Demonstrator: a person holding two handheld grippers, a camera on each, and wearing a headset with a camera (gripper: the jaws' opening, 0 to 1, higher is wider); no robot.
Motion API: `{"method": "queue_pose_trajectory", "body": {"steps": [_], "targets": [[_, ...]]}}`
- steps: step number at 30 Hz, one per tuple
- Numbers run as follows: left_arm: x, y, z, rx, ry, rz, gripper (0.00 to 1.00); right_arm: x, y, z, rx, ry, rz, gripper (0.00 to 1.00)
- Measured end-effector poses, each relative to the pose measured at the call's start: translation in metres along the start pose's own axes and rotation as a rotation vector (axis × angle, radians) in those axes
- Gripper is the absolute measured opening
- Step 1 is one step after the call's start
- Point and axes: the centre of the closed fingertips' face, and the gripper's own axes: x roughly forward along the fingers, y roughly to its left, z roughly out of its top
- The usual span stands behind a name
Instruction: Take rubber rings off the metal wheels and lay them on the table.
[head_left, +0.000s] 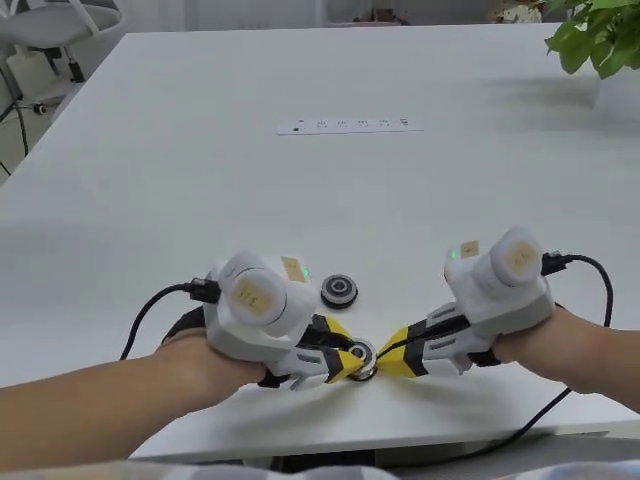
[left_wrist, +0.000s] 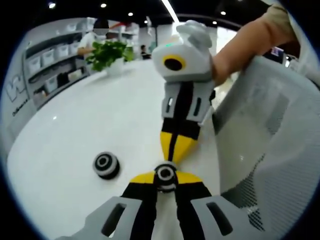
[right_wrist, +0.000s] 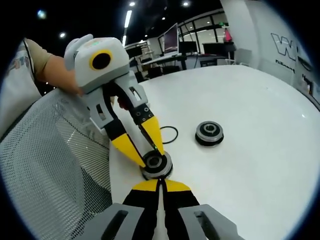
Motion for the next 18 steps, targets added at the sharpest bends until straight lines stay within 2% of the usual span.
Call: {"method": "queue_pose_trajectory", "body": {"steps": [12, 16, 17, 18], "targets": [[0.0, 0.0, -0.001, 0.022, 0.011, 0.006, 0.13, -0.005, -0.003, 0.003, 0.242, -0.087, 0.034, 0.0], [0.0, 0.0, -0.001, 0.025, 0.011, 0.006, 0.13, -0.009, -0.003, 0.014, 0.341, -0.159, 0.053, 0.0], [-0.001, 0.0, -0.001, 0.026, 0.012, 0.007, 0.13, -0.01, -0.003, 0.014, 0.361, -0.16, 0.055, 0.0], [0.0, 0.0, -0.001, 0.027, 0.013, 0.007, 0.13, -0.009, -0.004, 0.011, 0.344, -0.149, 0.052, 0.0]]}}
